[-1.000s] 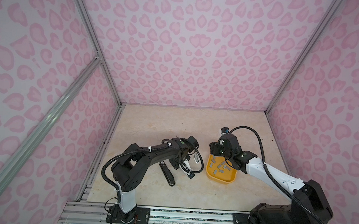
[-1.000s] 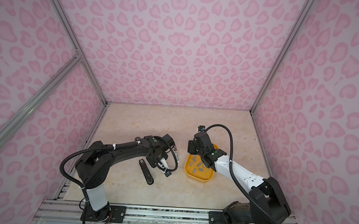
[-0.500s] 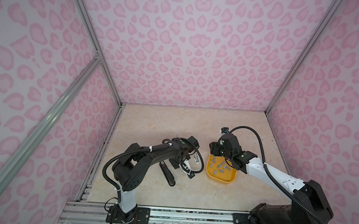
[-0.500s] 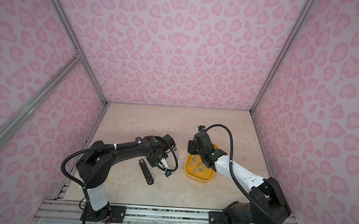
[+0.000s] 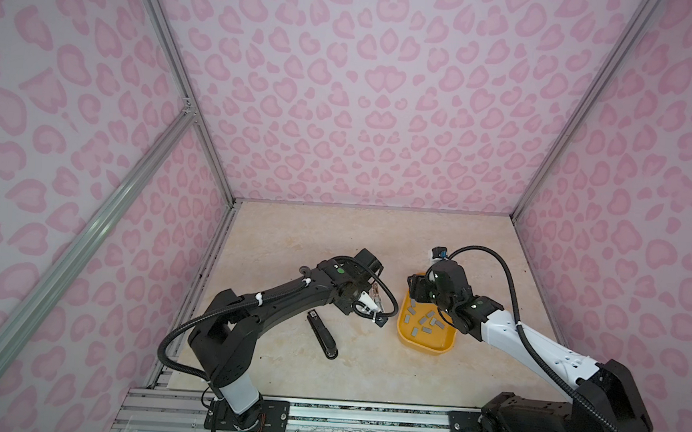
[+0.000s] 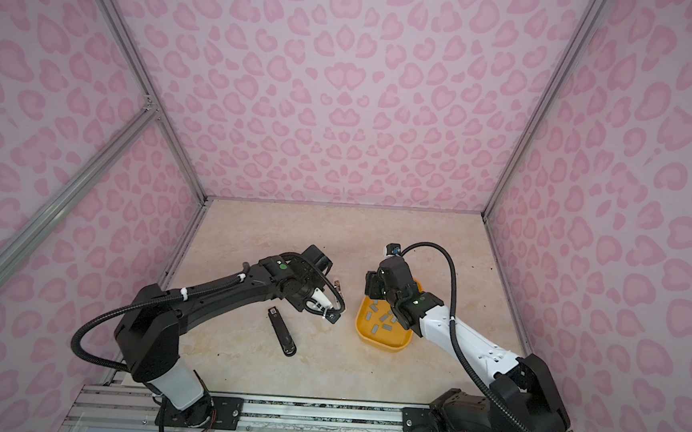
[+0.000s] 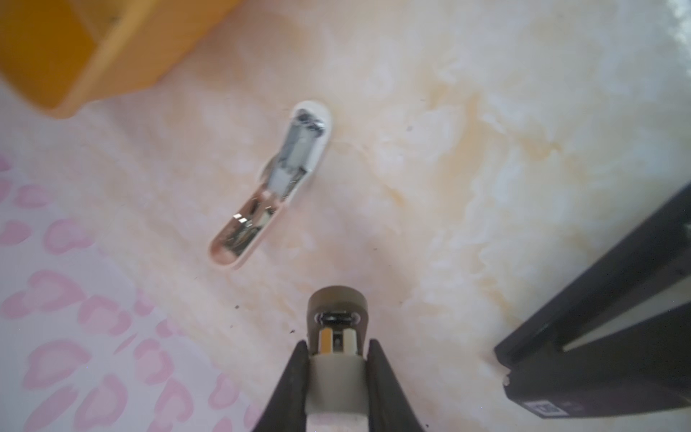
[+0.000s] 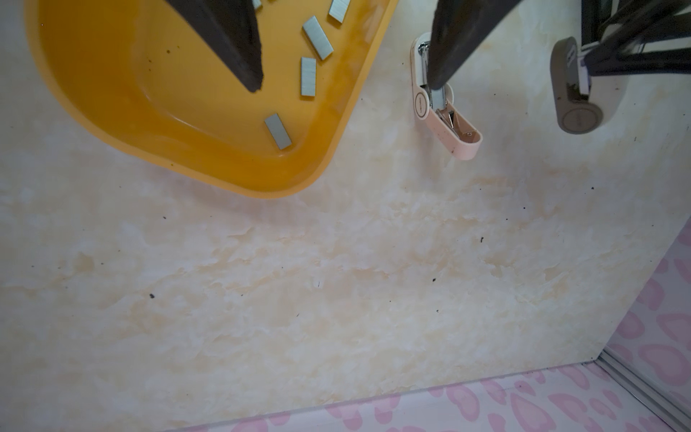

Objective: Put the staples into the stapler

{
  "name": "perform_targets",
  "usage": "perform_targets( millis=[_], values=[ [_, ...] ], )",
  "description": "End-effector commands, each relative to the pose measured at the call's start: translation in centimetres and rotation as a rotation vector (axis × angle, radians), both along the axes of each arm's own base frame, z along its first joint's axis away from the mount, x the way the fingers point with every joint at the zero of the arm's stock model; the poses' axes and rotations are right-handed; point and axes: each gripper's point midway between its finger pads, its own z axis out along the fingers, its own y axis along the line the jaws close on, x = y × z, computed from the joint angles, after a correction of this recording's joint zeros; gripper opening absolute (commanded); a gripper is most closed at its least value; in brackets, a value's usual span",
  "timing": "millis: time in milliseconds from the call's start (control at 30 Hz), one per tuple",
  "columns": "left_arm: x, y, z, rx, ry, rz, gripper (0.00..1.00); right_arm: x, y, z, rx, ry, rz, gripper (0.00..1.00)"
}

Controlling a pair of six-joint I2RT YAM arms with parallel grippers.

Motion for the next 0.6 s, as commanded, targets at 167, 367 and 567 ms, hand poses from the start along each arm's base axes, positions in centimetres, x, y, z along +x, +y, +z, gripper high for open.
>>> perform_targets(
  millis=[167, 367, 567],
  values=[
    [1.7, -0.8, 10.4, -0.428, -0.094, 0.410, 0.04, -0.4, -1.9, 2.5, 0.054, -0.130, -0.073, 0.68],
    [0.9, -1.6, 14.8, -0.903, -0.027, 0.622, 0.03, -0.9, -2.3, 3.7, 0.093, -0.189, -0.080, 0.68],
    [-2.1, 1.8, 15.3, -1.166, -0.005, 0.702, 0.04, -1.1, -1.3, 4.1, 0.102, -0.211, -0.025, 0.67]
  ],
)
